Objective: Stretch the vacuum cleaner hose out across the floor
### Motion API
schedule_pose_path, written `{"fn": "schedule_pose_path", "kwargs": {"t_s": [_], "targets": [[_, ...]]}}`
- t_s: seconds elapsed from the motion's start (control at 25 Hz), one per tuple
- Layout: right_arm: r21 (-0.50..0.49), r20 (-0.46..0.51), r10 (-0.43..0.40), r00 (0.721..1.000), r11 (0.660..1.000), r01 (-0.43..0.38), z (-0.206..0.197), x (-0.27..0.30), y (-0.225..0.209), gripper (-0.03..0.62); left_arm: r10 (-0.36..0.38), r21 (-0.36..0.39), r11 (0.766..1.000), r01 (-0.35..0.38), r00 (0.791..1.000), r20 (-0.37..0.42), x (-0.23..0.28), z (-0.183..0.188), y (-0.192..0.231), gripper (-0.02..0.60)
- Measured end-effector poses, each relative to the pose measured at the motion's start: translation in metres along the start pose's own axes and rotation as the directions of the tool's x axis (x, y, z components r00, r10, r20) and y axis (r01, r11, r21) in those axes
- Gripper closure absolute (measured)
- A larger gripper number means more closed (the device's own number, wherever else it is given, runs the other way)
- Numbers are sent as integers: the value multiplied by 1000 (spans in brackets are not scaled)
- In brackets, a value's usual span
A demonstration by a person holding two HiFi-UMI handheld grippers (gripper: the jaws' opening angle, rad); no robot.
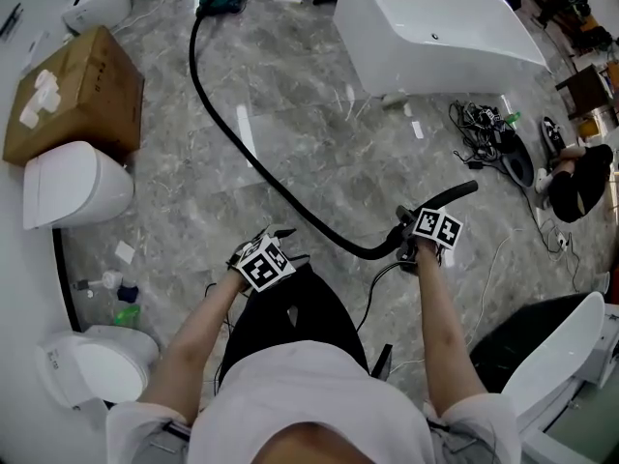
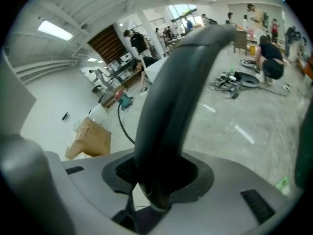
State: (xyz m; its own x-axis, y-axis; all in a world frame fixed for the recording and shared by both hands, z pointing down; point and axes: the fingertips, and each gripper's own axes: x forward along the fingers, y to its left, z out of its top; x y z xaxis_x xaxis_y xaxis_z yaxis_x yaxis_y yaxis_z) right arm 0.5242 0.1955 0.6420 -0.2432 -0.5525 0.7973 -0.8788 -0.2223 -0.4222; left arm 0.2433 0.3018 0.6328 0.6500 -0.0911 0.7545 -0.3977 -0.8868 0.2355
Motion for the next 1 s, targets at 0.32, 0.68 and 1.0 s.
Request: {"fn": "schedule_pose_path", "kwargs": {"t_s": [0.32, 0.68, 1.0], "targets": [[247, -19, -154, 988, 957, 154, -28, -3, -58, 336, -25, -40, 999, 26, 999, 20, -1, 1, -3, 299], [53, 17, -104, 994, 993, 103, -7, -5, -30, 298, 12, -58, 998, -10, 999, 39, 0, 15, 6, 299], [-29, 97, 114, 989, 993, -112, 2, -11, 39, 302, 54, -55, 997, -48, 992, 112, -16, 32, 14, 301]]}}
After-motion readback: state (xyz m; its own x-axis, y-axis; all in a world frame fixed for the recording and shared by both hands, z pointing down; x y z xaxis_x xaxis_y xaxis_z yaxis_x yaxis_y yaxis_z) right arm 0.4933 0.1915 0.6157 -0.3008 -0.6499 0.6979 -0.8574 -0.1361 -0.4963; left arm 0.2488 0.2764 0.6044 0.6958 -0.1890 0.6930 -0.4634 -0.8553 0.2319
